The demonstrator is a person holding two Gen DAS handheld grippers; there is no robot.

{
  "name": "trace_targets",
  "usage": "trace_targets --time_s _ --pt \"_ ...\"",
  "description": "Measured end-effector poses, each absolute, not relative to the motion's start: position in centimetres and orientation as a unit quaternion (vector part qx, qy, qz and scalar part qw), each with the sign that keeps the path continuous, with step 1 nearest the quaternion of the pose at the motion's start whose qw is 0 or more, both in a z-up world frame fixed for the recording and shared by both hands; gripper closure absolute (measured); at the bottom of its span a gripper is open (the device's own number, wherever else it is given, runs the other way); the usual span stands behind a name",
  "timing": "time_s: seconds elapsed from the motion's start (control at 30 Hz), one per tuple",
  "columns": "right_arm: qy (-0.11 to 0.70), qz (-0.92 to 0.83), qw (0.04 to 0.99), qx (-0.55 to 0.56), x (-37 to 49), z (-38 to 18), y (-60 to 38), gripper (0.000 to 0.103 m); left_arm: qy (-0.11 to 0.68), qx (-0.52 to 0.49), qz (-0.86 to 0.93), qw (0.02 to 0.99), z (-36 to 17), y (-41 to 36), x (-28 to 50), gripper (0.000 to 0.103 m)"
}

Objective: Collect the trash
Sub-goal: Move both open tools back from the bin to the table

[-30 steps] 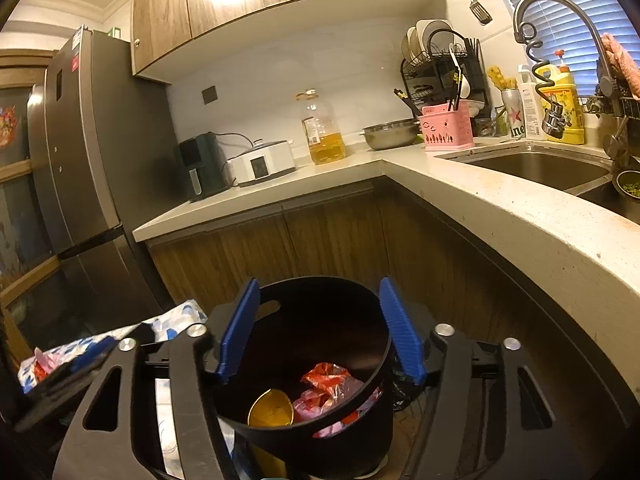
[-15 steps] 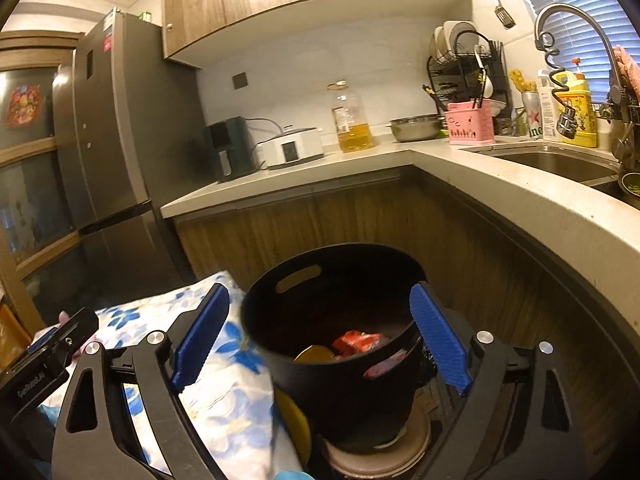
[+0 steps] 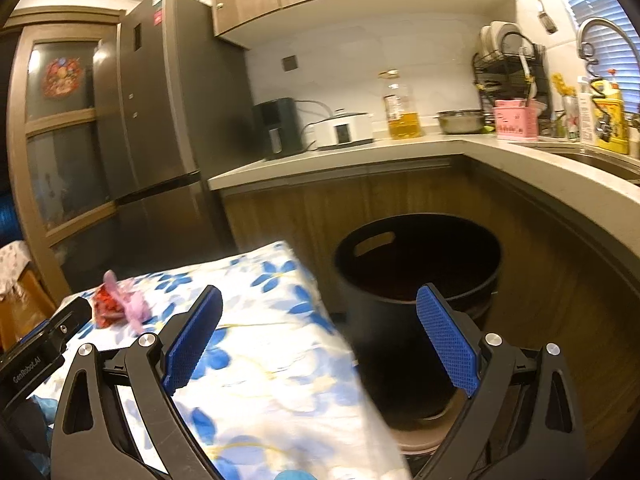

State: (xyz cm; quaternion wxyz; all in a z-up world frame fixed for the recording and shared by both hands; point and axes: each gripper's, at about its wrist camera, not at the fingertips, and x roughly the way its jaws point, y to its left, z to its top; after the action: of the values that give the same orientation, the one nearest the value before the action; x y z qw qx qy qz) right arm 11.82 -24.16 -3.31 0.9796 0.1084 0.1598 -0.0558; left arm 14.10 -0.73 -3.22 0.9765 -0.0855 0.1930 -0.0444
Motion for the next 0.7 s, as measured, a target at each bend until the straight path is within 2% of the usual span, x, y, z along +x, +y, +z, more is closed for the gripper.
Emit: trace_targets --time_s 0.7 --pt "0.187 0.068 0.978 0.067 20.6 -5.0 -11.0 0.009 0.181 -0.102 0.107 0.972 -3.4 11.6 17.0 0.006"
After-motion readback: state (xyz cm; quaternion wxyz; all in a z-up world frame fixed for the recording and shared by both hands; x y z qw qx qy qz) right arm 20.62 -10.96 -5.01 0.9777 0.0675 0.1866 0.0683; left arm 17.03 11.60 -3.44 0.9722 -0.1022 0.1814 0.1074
